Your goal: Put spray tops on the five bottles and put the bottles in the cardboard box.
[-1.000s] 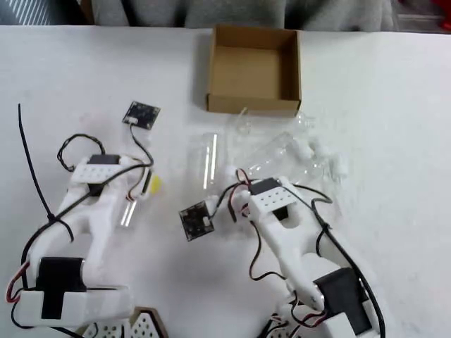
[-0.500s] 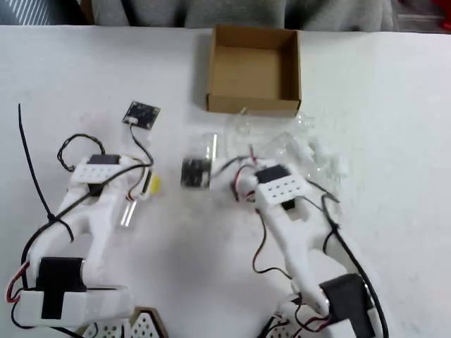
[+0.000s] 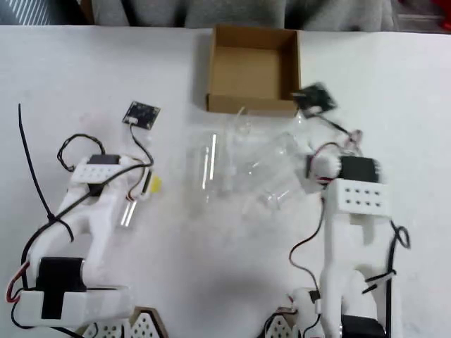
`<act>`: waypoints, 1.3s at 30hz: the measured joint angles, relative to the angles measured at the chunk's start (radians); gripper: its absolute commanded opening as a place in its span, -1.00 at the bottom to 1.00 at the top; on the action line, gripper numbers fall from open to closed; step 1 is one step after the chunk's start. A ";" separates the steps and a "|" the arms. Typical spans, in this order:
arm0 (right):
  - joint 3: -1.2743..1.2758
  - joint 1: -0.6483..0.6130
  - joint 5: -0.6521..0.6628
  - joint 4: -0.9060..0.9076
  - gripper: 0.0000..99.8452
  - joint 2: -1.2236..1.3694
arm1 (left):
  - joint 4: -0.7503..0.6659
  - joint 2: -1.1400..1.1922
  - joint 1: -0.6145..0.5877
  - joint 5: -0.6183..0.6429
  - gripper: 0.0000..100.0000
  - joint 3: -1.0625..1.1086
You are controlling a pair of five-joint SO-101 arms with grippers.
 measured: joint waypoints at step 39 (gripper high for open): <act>0.029 0.844 0.761 -0.310 -0.67 0.420 | 0.000 0.000 0.000 0.000 -0.89 0.000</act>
